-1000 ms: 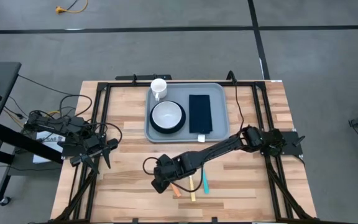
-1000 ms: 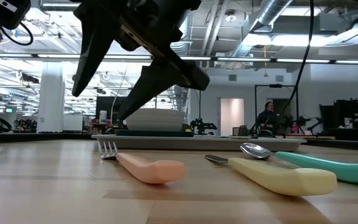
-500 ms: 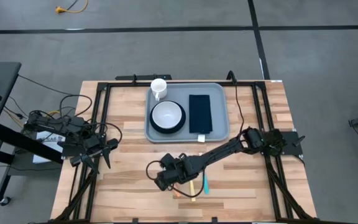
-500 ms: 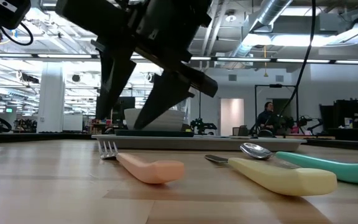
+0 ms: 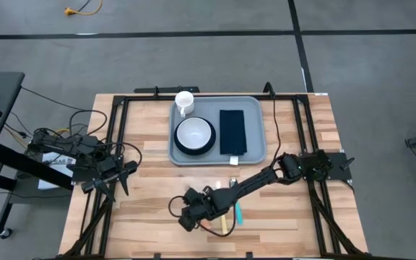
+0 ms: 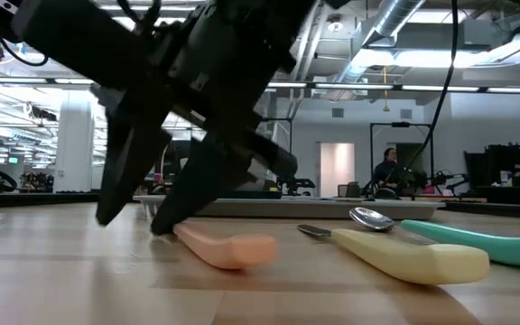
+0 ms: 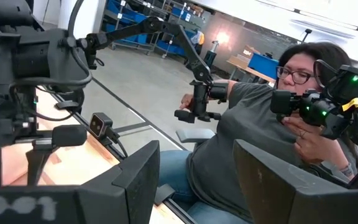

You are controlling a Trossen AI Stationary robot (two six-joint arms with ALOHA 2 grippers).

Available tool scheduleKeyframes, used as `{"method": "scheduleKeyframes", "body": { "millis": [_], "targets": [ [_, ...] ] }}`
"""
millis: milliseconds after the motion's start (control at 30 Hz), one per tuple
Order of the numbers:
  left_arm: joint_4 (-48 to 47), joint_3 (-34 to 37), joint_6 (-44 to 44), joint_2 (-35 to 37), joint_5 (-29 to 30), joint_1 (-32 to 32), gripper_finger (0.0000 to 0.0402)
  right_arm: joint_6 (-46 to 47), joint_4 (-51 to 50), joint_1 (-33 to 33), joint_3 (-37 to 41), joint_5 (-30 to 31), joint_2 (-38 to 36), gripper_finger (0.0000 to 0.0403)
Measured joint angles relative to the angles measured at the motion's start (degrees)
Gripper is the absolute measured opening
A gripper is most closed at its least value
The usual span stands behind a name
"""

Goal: Set up tray
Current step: Put the orange fork on top of the dark blue napkin

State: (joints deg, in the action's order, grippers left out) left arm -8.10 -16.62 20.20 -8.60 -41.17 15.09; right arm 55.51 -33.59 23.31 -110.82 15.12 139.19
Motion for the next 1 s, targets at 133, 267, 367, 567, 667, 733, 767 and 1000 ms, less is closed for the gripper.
{"method": "scheduleKeyframes", "body": {
  "millis": [133,267,367,567,667,733,767,1000],
  "targets": [
    [0.02,0.00,-0.02,0.00,0.00,0.00,0.0193,0.02,-0.03,-0.04,-0.07,-0.22,0.40,0.0169],
    [0.02,0.00,0.00,0.00,0.00,0.00,0.0193,-0.69,-0.02,-0.04,-0.07,0.01,0.40,0.0161],
    [0.02,0.00,-0.02,0.00,0.00,0.00,0.0193,-2.66,-0.45,-0.06,-1.56,-0.01,0.65,0.0155],
    [0.02,0.00,-0.02,0.01,0.00,0.00,0.0193,-4.92,-3.29,-0.08,-5.53,0.06,0.73,0.0142],
    [0.00,0.00,-0.02,0.00,0.00,-0.02,0.0193,-4.82,-8.65,-0.06,-8.02,0.09,0.64,0.0134],
    [0.00,0.00,-0.02,0.00,-0.02,0.00,0.0193,-4.24,-11.96,-0.08,-8.62,0.18,0.56,0.0128],
    [0.00,0.00,0.00,0.00,0.00,-0.01,0.0193,-4.06,-13.17,-0.09,-8.72,0.17,0.60,0.0126],
    [0.00,0.00,0.02,0.02,-0.02,-0.02,0.0193,-2.38,-15.97,-0.19,-9.02,-0.72,0.74,0.0121]
  ]
}}
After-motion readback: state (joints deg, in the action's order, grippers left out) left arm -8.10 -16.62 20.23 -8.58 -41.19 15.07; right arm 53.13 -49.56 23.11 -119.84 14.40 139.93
